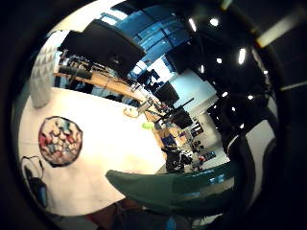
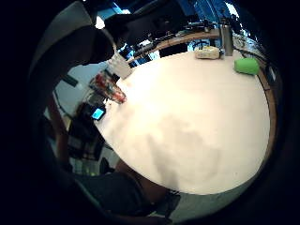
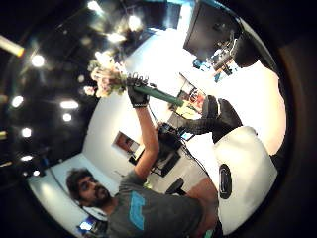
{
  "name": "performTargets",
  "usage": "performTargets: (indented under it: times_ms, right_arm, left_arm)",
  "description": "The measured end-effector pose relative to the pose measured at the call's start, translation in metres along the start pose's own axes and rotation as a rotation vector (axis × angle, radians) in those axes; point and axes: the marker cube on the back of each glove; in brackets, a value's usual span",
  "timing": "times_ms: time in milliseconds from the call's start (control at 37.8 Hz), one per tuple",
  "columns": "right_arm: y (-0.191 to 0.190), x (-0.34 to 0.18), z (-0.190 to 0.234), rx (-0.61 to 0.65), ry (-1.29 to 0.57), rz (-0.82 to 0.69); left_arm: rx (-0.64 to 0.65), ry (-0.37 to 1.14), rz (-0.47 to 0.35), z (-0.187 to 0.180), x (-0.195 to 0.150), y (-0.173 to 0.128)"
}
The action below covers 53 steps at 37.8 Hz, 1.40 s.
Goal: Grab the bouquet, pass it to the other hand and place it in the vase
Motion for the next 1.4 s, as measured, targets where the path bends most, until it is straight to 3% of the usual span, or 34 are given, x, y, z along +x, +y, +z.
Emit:
performTargets:
  times_ms: [185, 370, 423, 503, 661, 979, 1296, 1402]
  right_arm:
    - [0.001, 0.000, 0.002, 0.002, -0.030, 0.048]
    - [-0.001, -0.020, 0.003, 0.021, -0.174, -0.113]
    - [0.000, -0.015, 0.002, 0.022, -0.121, -0.073]
    - [0.003, -0.003, 0.001, 0.020, -0.031, 0.016]
    - [0.005, 0.010, -0.003, 0.028, -0.024, 0.026]
    - [0.012, 0.026, -0.016, 0.047, -0.007, 0.074]
    - [0.013, 0.020, -0.011, 0.040, -0.035, 0.082]
    - [0.011, 0.014, -0.004, 0.028, -0.042, 0.062]
  left_arm:
    - [0.050, 0.005, 0.027, -0.042, -0.011, -0.017]
    - [0.083, -0.013, 0.027, -0.061, -0.026, -0.025]
    - [0.093, -0.033, 0.015, -0.065, -0.036, -0.027]
    - [0.113, -0.073, -0.024, -0.071, -0.063, -0.034]
    - [0.135, -0.035, -0.113, -0.074, -0.117, -0.046]
    - [0.099, 0.000, -0.270, -0.068, -0.177, -0.049]
    - [0.040, -0.074, -0.358, -0.065, -0.204, -0.020]
    - [-0.075, -0.172, -0.399, -0.065, -0.223, -0.003]
